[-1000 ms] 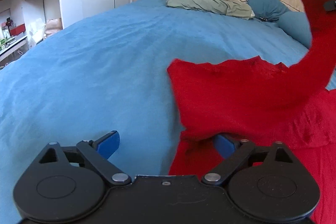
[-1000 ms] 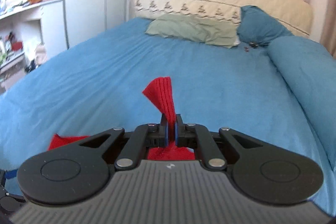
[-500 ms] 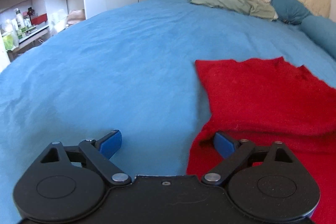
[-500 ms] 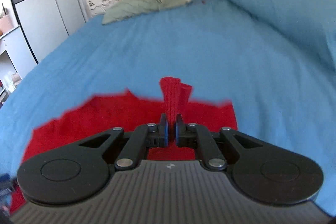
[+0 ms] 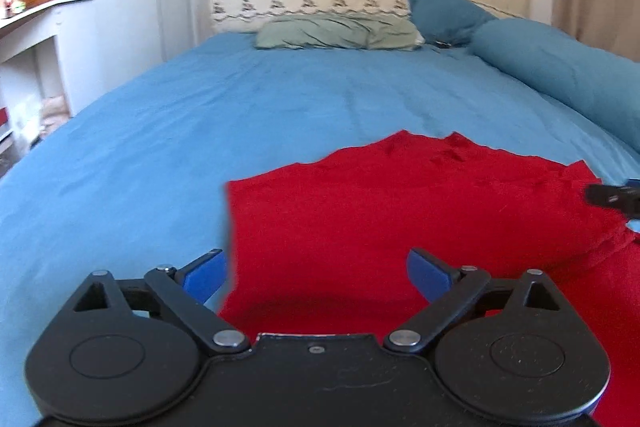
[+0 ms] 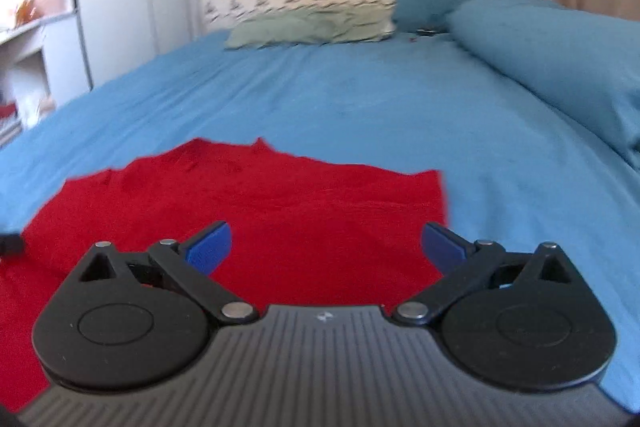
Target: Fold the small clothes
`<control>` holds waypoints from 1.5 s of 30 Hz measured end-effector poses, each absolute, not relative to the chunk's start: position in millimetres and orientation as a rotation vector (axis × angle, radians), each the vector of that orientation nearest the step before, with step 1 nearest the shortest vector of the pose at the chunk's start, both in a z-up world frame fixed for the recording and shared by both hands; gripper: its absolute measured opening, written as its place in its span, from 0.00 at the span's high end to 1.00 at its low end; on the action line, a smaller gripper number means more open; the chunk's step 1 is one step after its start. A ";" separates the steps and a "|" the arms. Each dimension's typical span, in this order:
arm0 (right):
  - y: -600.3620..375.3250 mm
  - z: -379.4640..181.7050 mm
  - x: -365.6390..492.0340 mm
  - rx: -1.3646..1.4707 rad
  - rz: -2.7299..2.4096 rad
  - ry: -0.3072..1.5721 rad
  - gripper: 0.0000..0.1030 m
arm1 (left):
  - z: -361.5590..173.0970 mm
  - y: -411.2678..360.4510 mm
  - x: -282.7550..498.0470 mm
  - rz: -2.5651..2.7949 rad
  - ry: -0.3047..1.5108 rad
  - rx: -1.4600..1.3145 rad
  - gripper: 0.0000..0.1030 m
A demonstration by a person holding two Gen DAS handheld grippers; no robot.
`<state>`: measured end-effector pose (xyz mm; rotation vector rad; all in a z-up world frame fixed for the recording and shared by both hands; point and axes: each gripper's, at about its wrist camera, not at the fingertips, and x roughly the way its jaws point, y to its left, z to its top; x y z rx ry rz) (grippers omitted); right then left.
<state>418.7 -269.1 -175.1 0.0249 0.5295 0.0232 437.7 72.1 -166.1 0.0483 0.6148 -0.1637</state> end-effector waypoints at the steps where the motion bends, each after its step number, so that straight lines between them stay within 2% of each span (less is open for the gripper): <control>1: -264.5 -178.2 426.1 0.008 0.035 0.537 0.00 | -170.2 68.4 445.1 -0.180 0.628 0.039 0.04; 5: -260.7 -204.1 468.2 -0.074 -0.015 0.629 0.00 | -193.1 66.7 462.7 -0.169 0.712 0.030 0.04; 8: -287.3 -217.3 474.7 0.041 -0.009 0.639 0.00 | -202.9 70.1 458.4 -0.180 0.689 0.067 0.03; 10: -300.1 -215.4 472.0 0.106 0.004 0.642 0.00 | -202.6 71.4 457.3 -0.182 0.692 0.067 0.03; 14: -299.3 -192.7 458.2 -0.010 -0.065 0.661 0.00 | -182.7 69.5 443.7 -0.112 0.654 0.142 0.03; 19: -316.0 -132.0 393.9 0.012 -0.077 0.549 0.00 | -123.6 87.2 385.2 -0.107 0.543 0.131 0.01; 27: -320.4 -46.5 237.1 -0.064 -0.114 0.433 0.00 | -39.6 107.8 258.7 -0.088 0.504 0.099 0.00; 32: -319.9 -35.3 159.0 0.005 -0.035 0.489 0.00 | -35.8 118.8 198.3 -0.121 0.553 0.016 0.00; 38: -311.6 -64.8 94.0 0.051 0.028 0.602 0.00 | -74.9 134.6 150.2 -0.127 0.666 -0.067 0.01; 40: -314.6 -81.9 83.2 0.085 0.031 0.643 0.00 | -95.6 140.9 138.4 -0.119 0.711 -0.096 0.04; 44: -320.6 -120.9 73.7 0.143 -0.010 0.718 0.00 | -131.1 151.8 129.1 -0.115 0.817 -0.174 0.26; 45: -322.5 -131.5 73.7 0.161 -0.022 0.742 0.00 | -138.6 152.1 127.5 -0.113 0.835 -0.184 0.28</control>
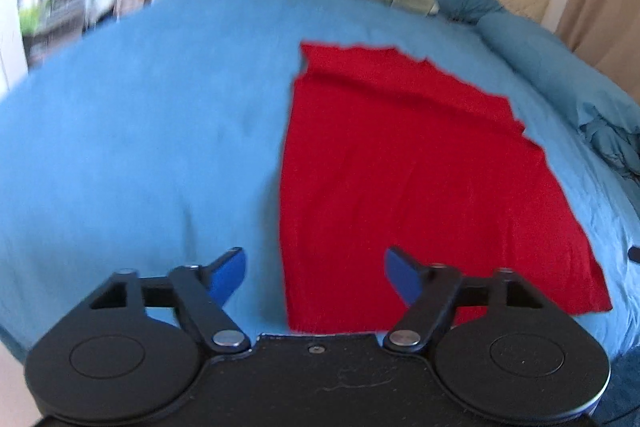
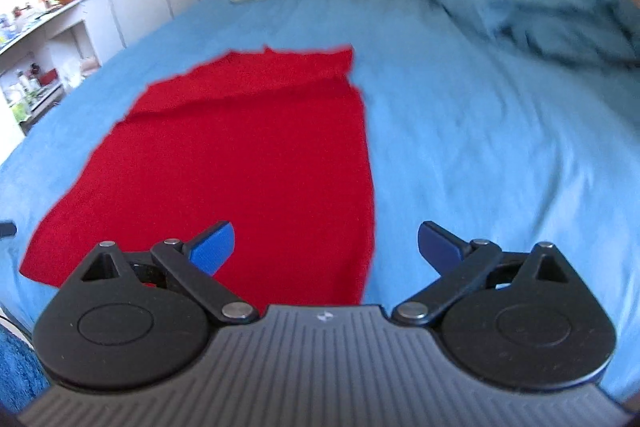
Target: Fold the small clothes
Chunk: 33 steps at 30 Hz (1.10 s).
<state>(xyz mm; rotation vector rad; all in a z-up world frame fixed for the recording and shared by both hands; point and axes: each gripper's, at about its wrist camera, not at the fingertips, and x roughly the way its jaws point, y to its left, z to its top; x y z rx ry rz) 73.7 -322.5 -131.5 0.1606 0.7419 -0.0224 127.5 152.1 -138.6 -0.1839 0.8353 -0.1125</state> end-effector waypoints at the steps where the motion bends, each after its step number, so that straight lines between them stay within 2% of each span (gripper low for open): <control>1: -324.1 -141.4 73.0 0.178 -0.037 0.769 0.00 | -144.8 153.0 127.5 -0.106 0.851 -0.189 0.32; 5: -328.3 -170.2 67.1 0.244 -0.049 0.842 0.17 | -159.5 154.4 127.5 -0.111 0.872 -0.220 0.45; 8: -326.0 -179.0 64.3 0.235 -0.055 0.861 0.23 | -165.6 149.7 131.2 -0.121 0.881 -0.212 0.54; 12: -322.4 -181.7 63.5 0.224 -0.053 0.865 0.24 | -168.9 145.7 132.3 -0.124 0.882 -0.200 0.56; 15: -320.8 -182.9 64.7 0.232 -0.040 0.865 0.32 | -171.2 144.6 131.5 -0.125 0.885 -0.192 0.60; 17: -316.7 -182.2 67.5 0.231 -0.025 0.867 0.45 | -171.3 144.0 132.0 -0.123 0.887 -0.190 0.64; 19: -313.3 -182.8 69.1 0.227 -0.013 0.872 0.53 | -172.4 144.4 132.7 -0.122 0.892 -0.187 0.68; 21: -311.7 -183.6 71.0 0.224 -0.014 0.870 0.61 | -173.4 143.8 133.8 -0.123 0.902 -0.180 0.79; 23: -312.4 -183.3 71.8 0.234 -0.021 0.863 0.76 | -173.6 144.1 134.4 -0.128 0.908 -0.180 0.90; 25: -313.9 -181.8 71.9 0.246 -0.026 0.856 0.78 | -172.1 144.2 134.1 -0.123 0.907 -0.178 0.95; 28: -315.8 -174.4 71.3 0.246 -0.030 0.835 0.79 | -163.0 144.1 131.9 -0.106 0.891 -0.158 0.95; 33: -323.0 -128.2 81.5 0.264 0.024 0.742 0.79 | -114.8 144.2 138.8 -0.121 0.751 -0.151 0.95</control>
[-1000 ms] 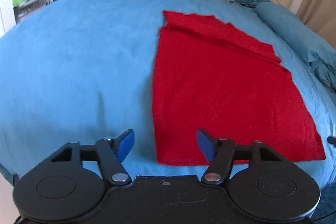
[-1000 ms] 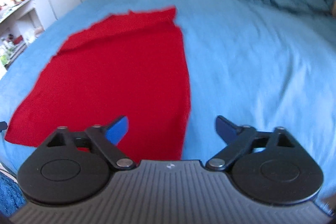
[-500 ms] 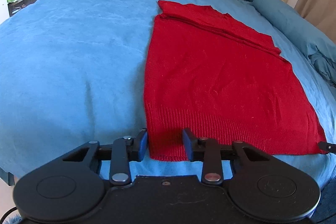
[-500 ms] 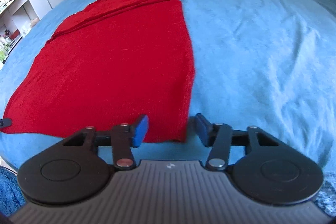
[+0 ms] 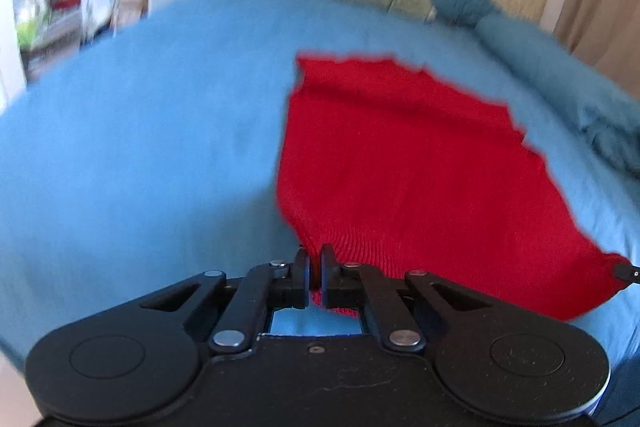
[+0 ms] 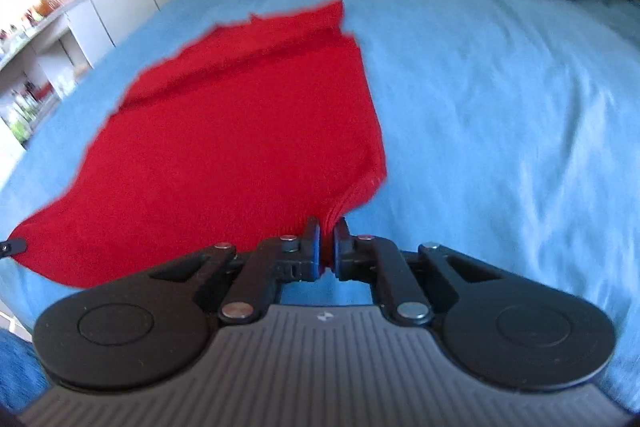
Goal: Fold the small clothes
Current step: 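Grasp the sweater hem with both tools and lift it toward the collar, then lay the hem down over the sweater and open both tools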
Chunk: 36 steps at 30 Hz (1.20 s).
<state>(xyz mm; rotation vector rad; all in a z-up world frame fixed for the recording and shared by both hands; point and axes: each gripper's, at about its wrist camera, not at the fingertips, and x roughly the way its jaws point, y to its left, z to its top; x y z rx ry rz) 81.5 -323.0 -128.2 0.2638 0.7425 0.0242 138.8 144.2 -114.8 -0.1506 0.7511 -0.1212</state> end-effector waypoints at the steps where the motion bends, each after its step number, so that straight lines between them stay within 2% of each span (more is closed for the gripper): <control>1: -323.6 -116.6 88.5 0.254 0.034 0.725 0.79 | -100.7 142.9 145.6 -0.126 0.712 -0.147 0.95; 7: -331.7 -39.8 167.3 0.255 0.071 0.610 0.79 | -25.5 125.2 221.8 -0.153 0.534 -0.102 0.95; 13: -333.4 -1.2 291.7 0.198 0.081 0.572 0.79 | -0.8 107.7 337.4 -0.085 0.480 -0.075 0.95; 17: -338.2 -20.2 384.6 0.200 0.052 0.606 0.79 | -23.0 96.4 417.6 -0.018 0.490 -0.061 0.95; 22: -345.4 -81.7 476.9 0.252 0.020 0.646 0.79 | -90.5 86.4 504.6 0.065 0.568 -0.090 0.95; 27: -346.7 -133.0 527.9 0.210 -0.044 0.678 0.79 | -146.9 79.3 553.4 0.112 0.632 -0.089 0.95; 31: -344.7 -149.6 546.3 0.190 -0.044 0.675 0.78 | -171.6 85.6 570.7 0.131 0.664 -0.134 0.95; 33: -343.5 -150.2 546.5 0.172 -0.038 0.646 0.73 | -174.9 88.1 572.2 0.132 0.666 -0.130 0.90; 34: -342.7 -149.5 544.3 0.160 -0.031 0.632 0.65 | -173.6 87.3 571.4 0.131 0.659 -0.120 0.87; 35: -340.3 -148.9 540.4 0.145 -0.031 0.620 0.46 | -170.0 86.7 570.1 0.130 0.653 -0.109 0.65; 36: -338.0 -145.7 536.0 0.121 -0.041 0.599 0.35 | -166.5 85.5 566.4 0.127 0.649 -0.104 0.48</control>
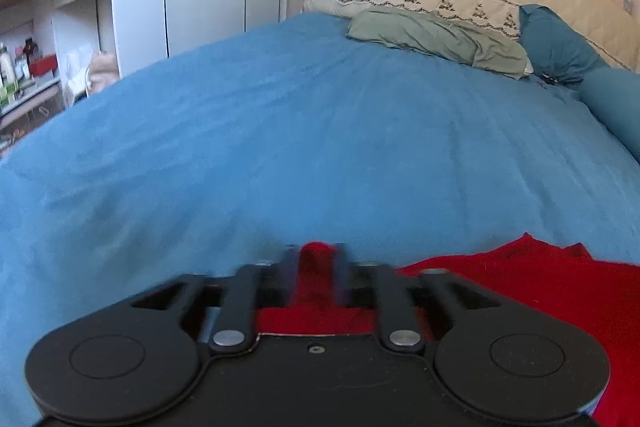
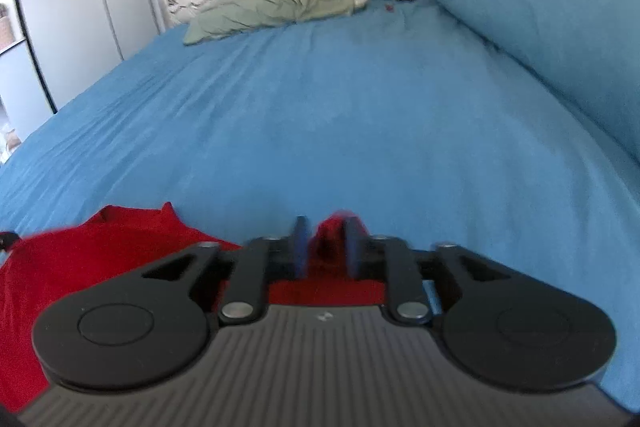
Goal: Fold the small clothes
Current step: 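Lay the hem down over the sweater and open both tools, then lower the right tool onto the folded sweater edge and close on it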
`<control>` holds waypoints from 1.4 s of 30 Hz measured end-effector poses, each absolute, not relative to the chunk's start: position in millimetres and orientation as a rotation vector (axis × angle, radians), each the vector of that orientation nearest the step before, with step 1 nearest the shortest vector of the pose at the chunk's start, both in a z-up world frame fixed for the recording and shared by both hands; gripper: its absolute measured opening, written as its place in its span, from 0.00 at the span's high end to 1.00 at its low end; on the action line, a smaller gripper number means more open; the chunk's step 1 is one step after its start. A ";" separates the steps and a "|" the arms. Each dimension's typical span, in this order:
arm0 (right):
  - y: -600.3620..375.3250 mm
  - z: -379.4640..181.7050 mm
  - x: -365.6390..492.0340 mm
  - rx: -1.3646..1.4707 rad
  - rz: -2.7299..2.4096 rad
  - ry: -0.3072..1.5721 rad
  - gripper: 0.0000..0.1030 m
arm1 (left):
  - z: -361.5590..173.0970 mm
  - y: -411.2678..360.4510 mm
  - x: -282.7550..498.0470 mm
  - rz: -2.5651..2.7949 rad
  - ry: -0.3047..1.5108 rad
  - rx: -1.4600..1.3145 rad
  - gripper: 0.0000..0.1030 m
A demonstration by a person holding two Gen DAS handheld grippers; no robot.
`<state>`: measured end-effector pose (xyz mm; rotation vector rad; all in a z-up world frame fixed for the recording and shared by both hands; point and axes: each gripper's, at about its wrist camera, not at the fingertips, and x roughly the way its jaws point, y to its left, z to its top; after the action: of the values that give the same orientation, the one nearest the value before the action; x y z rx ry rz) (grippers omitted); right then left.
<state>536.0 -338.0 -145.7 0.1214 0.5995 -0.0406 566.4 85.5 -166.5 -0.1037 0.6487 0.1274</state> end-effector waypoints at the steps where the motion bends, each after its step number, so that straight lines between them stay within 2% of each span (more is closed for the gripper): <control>1: -336.1 -141.7 529.9 0.101 -0.043 0.576 0.15 | -160.5 86.3 560.3 0.121 0.632 -0.098 0.19; 2: -331.5 -136.8 518.7 0.073 -0.027 0.540 0.06 | -153.7 83.7 553.3 0.117 0.599 -0.085 0.03; 3: -327.6 -131.8 508.6 0.047 -0.004 0.505 0.03 | -146.6 80.5 543.7 0.114 0.558 -0.068 0.00; 5: -319.4 -126.1 489.8 0.019 0.053 0.474 0.00 | -133.2 74.9 519.3 0.064 0.505 -0.016 0.00; 7: -311.7 -127.2 470.7 0.036 0.144 0.479 0.00 | -130.3 68.2 499.6 -0.043 0.537 0.009 0.00; 15: -299.2 -186.7 450.8 0.016 0.169 0.687 0.00 | -195.3 59.1 463.7 -0.136 0.768 0.080 0.00; 19: -329.7 -208.0 455.5 0.146 0.113 0.761 0.00 | -199.0 69.4 453.4 -0.139 0.746 0.047 0.00; 23: -340.2 -198.6 456.7 0.156 0.111 0.778 0.00 | -184.8 59.7 455.2 -0.107 0.764 0.087 0.00; 28: -352.9 -140.4 434.7 0.054 0.151 0.703 0.00 | -140.1 40.0 429.7 -0.169 0.656 0.098 0.00; 32: -370.9 -121.0 419.8 0.078 0.159 0.773 0.00 | -123.6 17.3 420.3 -0.273 0.704 0.043 0.00; 42: -389.5 -174.6 372.1 0.410 0.101 0.874 0.00 | -152.4 -40.6 425.2 -0.298 0.750 0.040 0.00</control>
<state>372.1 -389.5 -174.6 0.4105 0.8742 0.1009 425.2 -40.6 -152.4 0.0405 0.7501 -0.2984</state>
